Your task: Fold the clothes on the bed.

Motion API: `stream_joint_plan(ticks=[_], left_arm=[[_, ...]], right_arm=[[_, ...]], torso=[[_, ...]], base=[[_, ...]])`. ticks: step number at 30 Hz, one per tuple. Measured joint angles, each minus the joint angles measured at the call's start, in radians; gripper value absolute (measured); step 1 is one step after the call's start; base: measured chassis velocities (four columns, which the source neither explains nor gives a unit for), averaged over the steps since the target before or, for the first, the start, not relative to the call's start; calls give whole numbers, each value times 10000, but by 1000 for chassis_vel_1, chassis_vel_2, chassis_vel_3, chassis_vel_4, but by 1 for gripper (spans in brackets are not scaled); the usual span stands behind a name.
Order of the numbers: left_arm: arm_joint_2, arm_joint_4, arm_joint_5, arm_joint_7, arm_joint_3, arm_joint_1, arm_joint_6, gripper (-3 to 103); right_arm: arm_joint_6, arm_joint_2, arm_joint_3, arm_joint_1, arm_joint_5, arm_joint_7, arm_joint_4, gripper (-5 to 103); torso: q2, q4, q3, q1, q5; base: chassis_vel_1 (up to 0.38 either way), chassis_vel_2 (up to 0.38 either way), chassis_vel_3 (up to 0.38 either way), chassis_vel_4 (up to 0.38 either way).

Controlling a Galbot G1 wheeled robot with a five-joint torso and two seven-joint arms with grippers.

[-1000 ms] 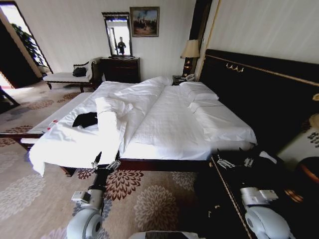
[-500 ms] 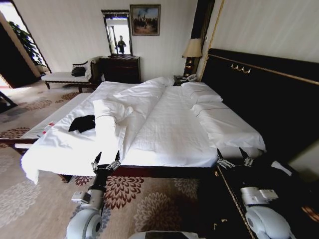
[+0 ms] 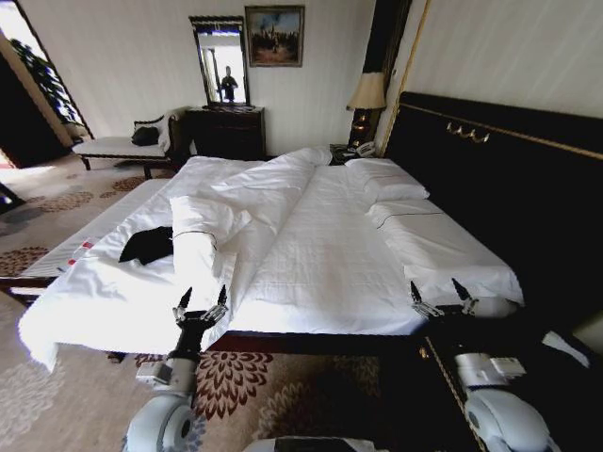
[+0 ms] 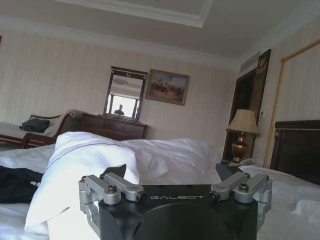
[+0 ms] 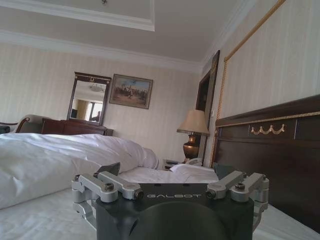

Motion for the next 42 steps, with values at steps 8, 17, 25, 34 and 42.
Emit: stream_joint_plan(ticks=[8,17,25,34,42], left_arm=[[-21,14,8,-3,26,5,-29,100],[41,-2,-4,-2,-44,35,-36,100],[70,6,-15,-3,-60,25,-36,100],[64,29,-10,-3,-40,13,-36,100],[8,103,69,-1,44,-5,-68,100]], right_arm=[[0,19,3,-23,-52,-23,-1,100],[52,82,-33,-16,-93,-45,1,100],[74,97,-89,24,-109,-52,-45,100],[82,114,-128,79,-119,-53,-128,100],[122,159,-169,108,-173,-36,-226,100]], torso=[[0,-2,0,0,0],[-1,0,1,2,1],[0,0,1,1,0],[1,0,0,-1,-2],[2,-1,-1,-2,0]], base=[[-156,154,157,-156],[-94,194,99,-204],[72,235,-60,-234],[179,247,-182,-251],[153,353,-142,-358]])
